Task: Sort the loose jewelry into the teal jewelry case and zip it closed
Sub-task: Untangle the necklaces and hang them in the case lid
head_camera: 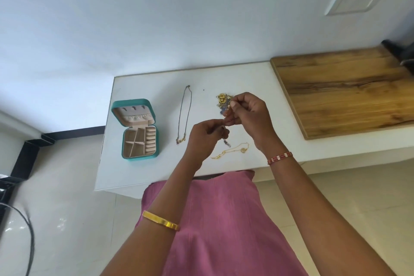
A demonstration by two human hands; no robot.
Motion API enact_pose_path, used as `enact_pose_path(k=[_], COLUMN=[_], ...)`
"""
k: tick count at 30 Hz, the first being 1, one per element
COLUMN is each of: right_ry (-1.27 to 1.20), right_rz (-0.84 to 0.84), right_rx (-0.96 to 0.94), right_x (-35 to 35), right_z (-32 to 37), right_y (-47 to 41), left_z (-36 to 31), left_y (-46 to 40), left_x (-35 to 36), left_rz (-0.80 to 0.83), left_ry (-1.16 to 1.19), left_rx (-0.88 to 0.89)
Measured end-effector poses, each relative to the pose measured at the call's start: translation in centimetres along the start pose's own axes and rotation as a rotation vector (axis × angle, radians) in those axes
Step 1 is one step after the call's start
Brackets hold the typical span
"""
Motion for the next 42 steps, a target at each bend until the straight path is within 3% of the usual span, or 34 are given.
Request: enact_pose_path(k=[5,12,20,31,37,42], right_ry=[-0.149,-0.152,-0.322,-0.075,-0.064,0.19], right_rz=[-0.044,-0.12,0.027,0.105,0.136,0.295], right_rx=[0.03,0.066,0.232,0.253,0.225,0.23], right_x=[-0.7,-1.2,2.3,2.5,1.2,2.2], right_z=[1.0,-0.1,-3.5,-5.3,-6.2,-6.5], right_y=[0.6,0.3,-0.3,-0.9,-1.1,-0.7], left_z=[-0.8,1.1,3.4,5.3,5.8,5.4], left_y=[1.3,2.1,0.7,0.1,0.3,0.4], left_x=[-1.1,-3.0,-5.4,-8.5,-9.9,-9.8], left_rz=[0.042,-0.018,-0.198,-0.344,-0.338,-0.298], left_ry=[0.024,0.151,0.295,0.959,0.901,0.789], left_rx=[-0.002,-0.087,-0.144,-0.222,-0.218,-0.19])
Point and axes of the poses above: each hand's wrist, its own y-axis away from the middle knuckle, its own x-axis out of the palm, z = x × y, the point moved 9 cm from there along -y, towards the middle knuckle, and after that the axes turned 2 degrees about x, right-handed, at the moved point
